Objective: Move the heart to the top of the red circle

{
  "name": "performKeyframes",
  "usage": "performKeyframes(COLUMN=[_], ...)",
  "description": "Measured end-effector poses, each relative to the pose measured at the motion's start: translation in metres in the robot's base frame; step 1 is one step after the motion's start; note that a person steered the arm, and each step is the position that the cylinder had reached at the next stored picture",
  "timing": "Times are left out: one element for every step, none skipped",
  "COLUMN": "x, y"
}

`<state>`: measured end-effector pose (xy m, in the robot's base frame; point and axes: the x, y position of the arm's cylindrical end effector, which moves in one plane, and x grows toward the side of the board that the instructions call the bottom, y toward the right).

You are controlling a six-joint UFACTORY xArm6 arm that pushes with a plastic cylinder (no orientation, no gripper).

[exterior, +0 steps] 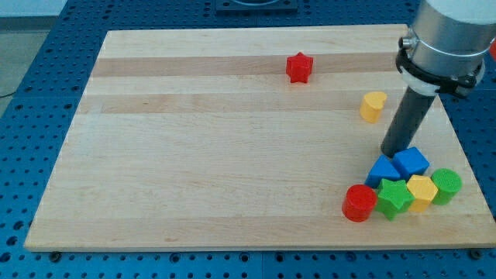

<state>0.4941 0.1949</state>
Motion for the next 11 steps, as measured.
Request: performKeyframes(x=[0.003,0.004,-0.002,-0.040,-0.094,-0.141,-0.133,-0.108,-0.098,-0.086,-0.056], y=[0.000,0.000,-0.032,-0.050,-0.072,-0.044,0.016,0.002,-0.021,-0.031,-0.034])
